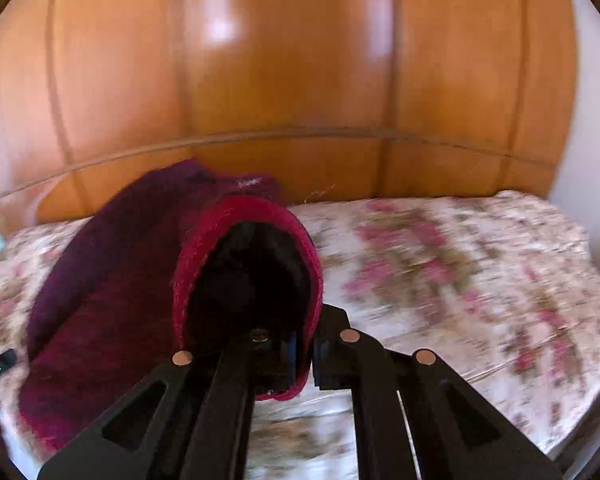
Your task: Fold small clothes
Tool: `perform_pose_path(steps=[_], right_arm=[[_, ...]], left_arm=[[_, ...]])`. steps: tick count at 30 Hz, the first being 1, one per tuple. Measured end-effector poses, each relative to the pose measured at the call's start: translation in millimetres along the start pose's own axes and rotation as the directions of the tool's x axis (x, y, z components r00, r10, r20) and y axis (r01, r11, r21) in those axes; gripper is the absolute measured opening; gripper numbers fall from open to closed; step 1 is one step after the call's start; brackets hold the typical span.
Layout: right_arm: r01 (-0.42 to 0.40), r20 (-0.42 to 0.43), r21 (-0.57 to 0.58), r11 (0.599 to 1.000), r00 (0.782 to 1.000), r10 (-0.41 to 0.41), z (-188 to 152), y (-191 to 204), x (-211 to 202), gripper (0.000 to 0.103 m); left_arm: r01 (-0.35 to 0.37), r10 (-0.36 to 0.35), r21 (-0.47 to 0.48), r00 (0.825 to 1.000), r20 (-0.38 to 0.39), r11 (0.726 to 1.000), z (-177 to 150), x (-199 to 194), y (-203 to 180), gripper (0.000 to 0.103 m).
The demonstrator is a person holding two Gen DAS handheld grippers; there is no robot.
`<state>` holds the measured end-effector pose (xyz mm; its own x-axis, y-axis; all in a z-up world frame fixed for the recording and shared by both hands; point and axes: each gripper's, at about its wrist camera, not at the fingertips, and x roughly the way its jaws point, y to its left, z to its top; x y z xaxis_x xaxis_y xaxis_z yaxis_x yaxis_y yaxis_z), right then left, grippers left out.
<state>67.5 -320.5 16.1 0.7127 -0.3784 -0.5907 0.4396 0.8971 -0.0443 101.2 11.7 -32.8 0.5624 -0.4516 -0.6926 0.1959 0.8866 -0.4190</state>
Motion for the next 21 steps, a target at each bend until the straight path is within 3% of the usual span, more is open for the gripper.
perform_pose_path(steps=[3,5,8,11,15,19,21], right_arm=[[0.077,-0.027,0.061,0.995,0.997,-0.076,6,-39,23,0.004],[0.159,-0.043,0.085,0.984,0.987,-0.156,11,-66,40,0.004],[0.266,-0.081,0.122,0.956,0.963,-0.257,20,-104,66,0.004],[0.346,-0.130,0.157,0.925,0.936,-0.328,25,-137,89,0.004],[0.415,-0.190,0.190,0.890,0.905,-0.381,25,-168,110,0.004],[0.415,-0.235,0.211,0.885,0.900,-0.366,19,-184,120,0.010],[0.410,-0.227,0.205,0.889,0.903,-0.365,14,-182,113,0.038]], left_arm=[[0.000,0.001,0.022,0.999,-0.046,1.000,9,15,-5,0.094],[-0.025,0.031,0.055,0.993,-0.110,0.998,12,32,-4,0.065],[-0.010,0.018,0.038,0.979,-0.204,0.999,15,56,10,0.034],[-0.013,0.021,0.040,0.979,-0.205,0.999,21,60,23,0.011],[-0.086,0.092,0.044,0.985,-0.143,0.995,47,49,42,0.010],[-0.220,0.221,0.014,0.973,-0.073,0.975,97,39,79,0.009],[-0.284,0.284,0.005,0.957,-0.053,0.959,119,38,95,0.009]])
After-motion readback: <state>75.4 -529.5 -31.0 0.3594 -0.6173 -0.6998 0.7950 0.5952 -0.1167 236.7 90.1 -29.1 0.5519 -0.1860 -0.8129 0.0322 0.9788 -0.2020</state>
